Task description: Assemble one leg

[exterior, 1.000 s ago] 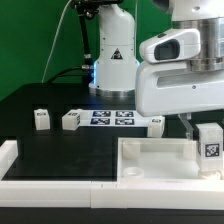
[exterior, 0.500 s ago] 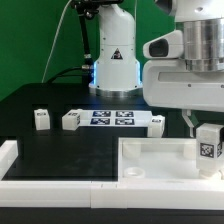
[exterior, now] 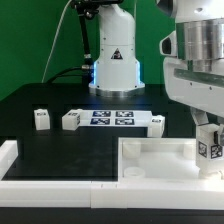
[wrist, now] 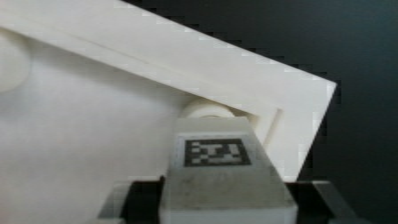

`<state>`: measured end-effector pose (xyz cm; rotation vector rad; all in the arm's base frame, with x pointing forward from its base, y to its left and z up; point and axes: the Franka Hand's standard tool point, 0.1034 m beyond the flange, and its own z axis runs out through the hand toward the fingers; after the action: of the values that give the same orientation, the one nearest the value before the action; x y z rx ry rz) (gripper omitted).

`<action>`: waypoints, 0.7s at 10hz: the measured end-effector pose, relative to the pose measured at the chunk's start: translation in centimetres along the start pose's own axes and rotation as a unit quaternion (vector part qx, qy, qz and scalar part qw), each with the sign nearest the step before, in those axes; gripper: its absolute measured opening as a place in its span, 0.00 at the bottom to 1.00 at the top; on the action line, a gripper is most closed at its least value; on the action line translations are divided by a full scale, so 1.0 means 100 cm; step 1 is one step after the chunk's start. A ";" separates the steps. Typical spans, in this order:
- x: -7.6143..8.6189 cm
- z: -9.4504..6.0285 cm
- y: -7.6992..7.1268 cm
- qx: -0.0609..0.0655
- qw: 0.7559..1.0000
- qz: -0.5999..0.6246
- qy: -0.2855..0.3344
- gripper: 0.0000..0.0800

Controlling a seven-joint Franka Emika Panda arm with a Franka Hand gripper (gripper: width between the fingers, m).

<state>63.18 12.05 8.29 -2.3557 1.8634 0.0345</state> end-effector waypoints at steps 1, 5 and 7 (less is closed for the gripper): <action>0.000 0.000 0.000 0.000 1.000 0.004 0.000 0.36; 0.003 0.000 0.000 0.002 0.995 -0.103 -0.001 0.77; 0.004 0.003 0.000 -0.001 0.966 -0.258 0.001 0.81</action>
Offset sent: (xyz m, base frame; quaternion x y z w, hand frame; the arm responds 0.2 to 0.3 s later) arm 0.0022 0.0043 -0.0015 0.0250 -0.0204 -0.0508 0.9982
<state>63.24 11.71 7.97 -2.7591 1.1926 -0.0201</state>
